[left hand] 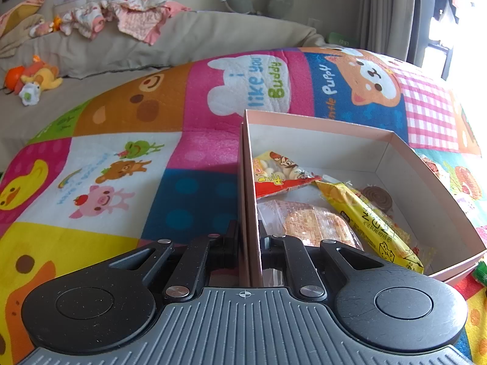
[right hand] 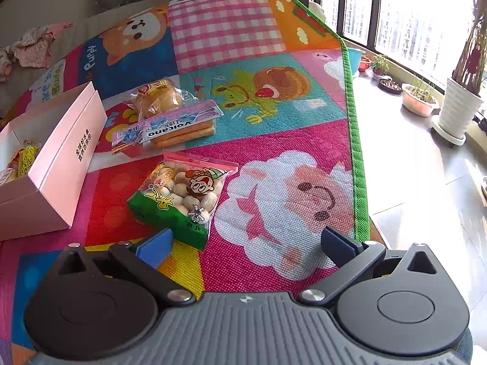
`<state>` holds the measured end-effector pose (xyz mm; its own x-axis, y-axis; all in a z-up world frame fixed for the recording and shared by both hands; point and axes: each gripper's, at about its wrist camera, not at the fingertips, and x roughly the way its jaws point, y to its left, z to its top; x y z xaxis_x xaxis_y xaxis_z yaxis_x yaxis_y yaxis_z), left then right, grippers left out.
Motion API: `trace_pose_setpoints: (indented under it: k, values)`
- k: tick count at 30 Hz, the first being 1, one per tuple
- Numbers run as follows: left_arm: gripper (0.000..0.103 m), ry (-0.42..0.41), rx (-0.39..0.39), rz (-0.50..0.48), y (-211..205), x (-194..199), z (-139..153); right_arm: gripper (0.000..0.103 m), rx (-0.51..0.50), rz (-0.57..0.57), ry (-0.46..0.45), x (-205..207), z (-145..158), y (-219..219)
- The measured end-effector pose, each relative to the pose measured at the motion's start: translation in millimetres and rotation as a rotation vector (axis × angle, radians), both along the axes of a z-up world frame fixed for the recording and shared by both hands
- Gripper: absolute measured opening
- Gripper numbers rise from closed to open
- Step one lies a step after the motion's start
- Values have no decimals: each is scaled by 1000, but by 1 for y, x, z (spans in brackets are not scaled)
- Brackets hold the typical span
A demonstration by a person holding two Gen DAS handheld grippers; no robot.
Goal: Organize objects
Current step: 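Move the right tool to the green egg-biscuit bag and grasp it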
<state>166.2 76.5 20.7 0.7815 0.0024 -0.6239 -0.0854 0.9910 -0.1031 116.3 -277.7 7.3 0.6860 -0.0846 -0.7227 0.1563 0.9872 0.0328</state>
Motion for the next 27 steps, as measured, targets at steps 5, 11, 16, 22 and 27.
trace_pose_setpoints:
  k: [5,11,16,22,27]
  values:
    - [12,0,0,0,1,1,0,103,-27,-8,-18,-2,-2,5]
    - [12,-1,0,0,0,0,0,103,-23,-8,-26,-2,-2,5]
    - [12,-2,1,0,0,0,0,103,-32,12,-24,-4,-1,12]
    - [12,-2,0,0,0,0,0,103,-6,49,-20,9,0,32]
    - [12,-2,0,0,1,0,0,103,48,7,-41,38,1,38]
